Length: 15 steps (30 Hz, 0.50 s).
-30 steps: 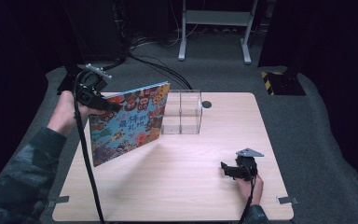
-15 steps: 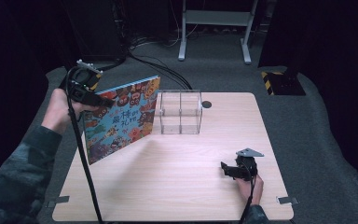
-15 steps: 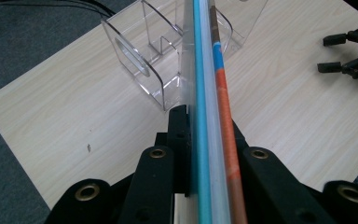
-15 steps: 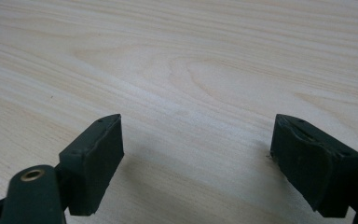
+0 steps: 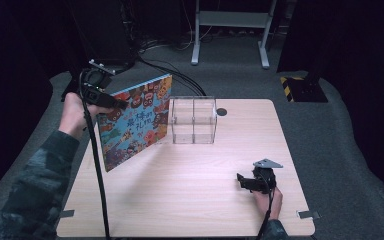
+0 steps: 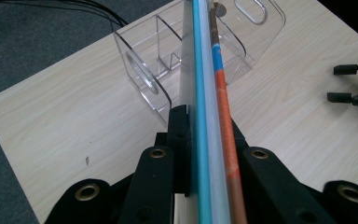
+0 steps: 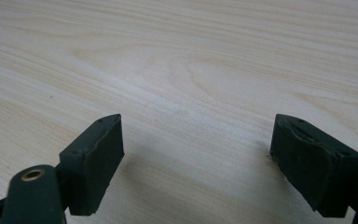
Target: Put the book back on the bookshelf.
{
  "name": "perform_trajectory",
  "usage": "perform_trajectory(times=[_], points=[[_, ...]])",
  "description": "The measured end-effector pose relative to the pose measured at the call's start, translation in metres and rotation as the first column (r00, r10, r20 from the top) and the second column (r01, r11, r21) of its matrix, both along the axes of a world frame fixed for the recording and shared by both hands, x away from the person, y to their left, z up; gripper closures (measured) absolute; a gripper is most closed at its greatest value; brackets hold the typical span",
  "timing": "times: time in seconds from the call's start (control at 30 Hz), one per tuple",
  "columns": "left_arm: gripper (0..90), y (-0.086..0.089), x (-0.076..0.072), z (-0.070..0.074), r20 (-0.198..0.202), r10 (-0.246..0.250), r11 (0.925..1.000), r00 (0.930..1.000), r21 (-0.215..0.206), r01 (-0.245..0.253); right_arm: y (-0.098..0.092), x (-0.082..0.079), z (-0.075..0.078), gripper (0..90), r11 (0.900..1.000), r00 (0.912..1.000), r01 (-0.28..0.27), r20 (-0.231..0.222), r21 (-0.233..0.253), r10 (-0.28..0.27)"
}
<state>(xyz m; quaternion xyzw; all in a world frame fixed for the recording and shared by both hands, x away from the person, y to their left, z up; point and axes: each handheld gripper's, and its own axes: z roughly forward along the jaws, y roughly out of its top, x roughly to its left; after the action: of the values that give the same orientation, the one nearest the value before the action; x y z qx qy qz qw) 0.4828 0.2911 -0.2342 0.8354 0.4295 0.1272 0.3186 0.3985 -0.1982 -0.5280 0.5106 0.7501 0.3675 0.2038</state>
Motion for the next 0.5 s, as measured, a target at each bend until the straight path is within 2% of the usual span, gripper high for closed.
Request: perform_trajectory(times=[0.27, 0.5], points=[[80.0, -0.002, 0.010, -0.005, 0.003, 0.046, 0.9982, 0.9990, -0.038, -0.045, 0.002, 0.000, 0.000, 16.9, 1.000, 0.9998, 0.020, 0.005, 0.007, -0.020], [80.0, -0.003, 0.016, -0.012, 0.010, 0.087, 0.9933, 0.9962, -0.077, -0.086, 0.002, 0.000, 0.000, 16.9, 1.000, 0.9998, 0.020, 0.005, 0.008, -0.020]])
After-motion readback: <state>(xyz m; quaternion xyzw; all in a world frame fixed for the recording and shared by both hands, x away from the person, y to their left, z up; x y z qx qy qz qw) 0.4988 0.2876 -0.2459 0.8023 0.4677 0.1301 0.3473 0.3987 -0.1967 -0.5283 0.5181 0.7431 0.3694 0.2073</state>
